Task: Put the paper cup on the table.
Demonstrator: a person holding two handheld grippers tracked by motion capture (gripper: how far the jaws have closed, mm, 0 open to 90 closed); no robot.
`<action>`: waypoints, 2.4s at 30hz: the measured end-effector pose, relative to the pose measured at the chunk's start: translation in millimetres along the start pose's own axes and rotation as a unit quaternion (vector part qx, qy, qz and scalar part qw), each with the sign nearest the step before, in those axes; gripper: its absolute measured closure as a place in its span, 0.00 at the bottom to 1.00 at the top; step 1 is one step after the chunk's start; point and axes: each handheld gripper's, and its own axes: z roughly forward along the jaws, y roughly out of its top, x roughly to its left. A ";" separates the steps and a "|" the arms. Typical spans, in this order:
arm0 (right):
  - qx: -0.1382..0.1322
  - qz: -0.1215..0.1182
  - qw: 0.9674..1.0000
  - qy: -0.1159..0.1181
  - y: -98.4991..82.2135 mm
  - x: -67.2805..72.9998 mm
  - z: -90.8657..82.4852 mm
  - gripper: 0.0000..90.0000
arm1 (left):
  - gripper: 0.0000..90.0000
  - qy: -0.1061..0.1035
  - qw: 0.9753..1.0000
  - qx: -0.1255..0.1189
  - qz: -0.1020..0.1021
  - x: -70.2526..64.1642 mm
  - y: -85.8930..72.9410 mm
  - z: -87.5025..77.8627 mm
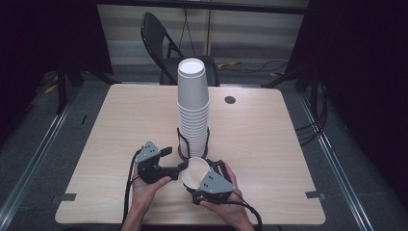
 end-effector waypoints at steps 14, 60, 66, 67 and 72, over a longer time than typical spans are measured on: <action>-0.011 0.075 0.997 -0.005 -9.5 -17.4 -7.8 0.14 | 0.17 0.047 0.998 -0.031 0.018 6.6 -5.1 -13.9; -0.056 0.251 0.957 -0.137 -36.9 -143.0 -13.1 0.14 | 0.17 0.159 0.984 -0.070 0.038 11.2 -55.9 -32.2; -0.044 0.257 0.954 -0.148 -45.6 -155.8 7.1 0.14 | 0.18 0.155 0.985 -0.069 0.038 11.8 -55.9 -32.6; -0.040 0.260 0.954 -0.147 -47.6 -157.4 10.5 0.14 | 0.18 0.157 0.984 -0.070 0.039 11.3 -56.0 -32.5; -0.044 0.261 0.953 -0.150 -52.3 -162.5 23.2 0.14 | 0.18 0.155 0.984 -0.076 0.034 12.4 -56.5 -33.9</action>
